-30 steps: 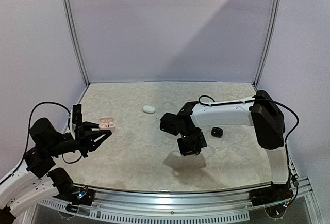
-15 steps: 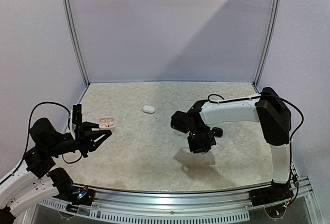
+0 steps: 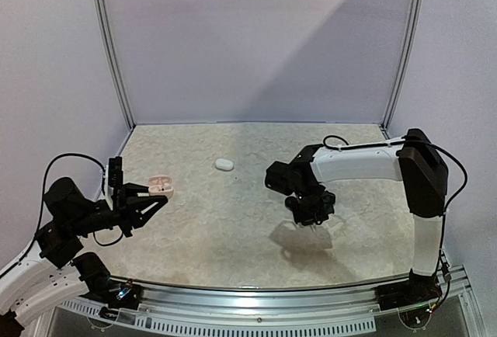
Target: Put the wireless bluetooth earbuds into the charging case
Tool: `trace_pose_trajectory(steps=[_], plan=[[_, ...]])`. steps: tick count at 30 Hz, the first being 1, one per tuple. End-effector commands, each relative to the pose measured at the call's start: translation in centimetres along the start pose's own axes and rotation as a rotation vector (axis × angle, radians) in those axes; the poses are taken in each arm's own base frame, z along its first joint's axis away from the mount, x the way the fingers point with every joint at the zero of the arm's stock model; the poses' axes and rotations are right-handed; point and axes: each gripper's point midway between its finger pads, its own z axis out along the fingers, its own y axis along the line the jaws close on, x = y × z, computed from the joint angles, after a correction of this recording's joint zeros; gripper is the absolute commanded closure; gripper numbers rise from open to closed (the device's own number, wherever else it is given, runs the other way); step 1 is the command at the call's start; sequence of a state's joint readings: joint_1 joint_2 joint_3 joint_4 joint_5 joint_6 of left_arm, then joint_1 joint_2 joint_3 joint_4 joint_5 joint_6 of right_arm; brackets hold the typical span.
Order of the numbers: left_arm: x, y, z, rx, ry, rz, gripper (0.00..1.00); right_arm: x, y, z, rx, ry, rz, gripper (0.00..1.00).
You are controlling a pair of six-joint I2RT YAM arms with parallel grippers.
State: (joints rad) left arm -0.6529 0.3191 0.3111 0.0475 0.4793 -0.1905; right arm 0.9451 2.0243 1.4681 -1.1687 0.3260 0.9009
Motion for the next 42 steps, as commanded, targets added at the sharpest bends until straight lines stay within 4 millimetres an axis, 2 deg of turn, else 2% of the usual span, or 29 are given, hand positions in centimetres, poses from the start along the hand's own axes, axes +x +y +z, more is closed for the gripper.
trace_pose_trajectory(steps=[1, 3, 5, 16, 22, 36, 39, 42], plan=[[0.0, 0.4, -0.1, -0.021, -0.014, 0.015, 1.0, -1.4, 0.8, -2.1, -0.07, -0.056, 0.03, 0.67], [-0.1, 0.4, -0.1, -0.021, -0.015, 0.014, 1.0, -1.7, 2.0, -1.7, -0.124, -0.064, 0.047, 0.54], [0.0, 0.4, -0.1, -0.021, -0.013, 0.015, 1.0, -1.7, 2.3, -1.2, -0.136, -0.062, 0.069, 0.5], [-0.1, 0.4, -0.2, -0.02, -0.015, 0.016, 1.0, -1.4, 1.1, 1.7, -0.124, -0.029, 0.111, 0.54], [0.0, 0.4, -0.2, -0.02, -0.012, 0.015, 1.0, -0.7, 1.3, 2.7, -0.158, -0.005, 0.127, 0.67], [-0.1, -0.6, 0.0, 0.041, -0.009, 0.009, 1.0, 0.5, 0.6, 3.8, -0.281, 0.013, 0.201, 0.83], [-0.2, -0.7, 0.0, 0.044, -0.006, 0.008, 1.0, 0.3, 1.1, 3.4, -0.324, 0.002, 0.199, 0.87], [-0.1, -0.8, 0.1, 0.053, 0.0, 0.004, 1.0, -0.2, 2.5, 2.0, -0.429, -0.019, 0.166, 0.91]])
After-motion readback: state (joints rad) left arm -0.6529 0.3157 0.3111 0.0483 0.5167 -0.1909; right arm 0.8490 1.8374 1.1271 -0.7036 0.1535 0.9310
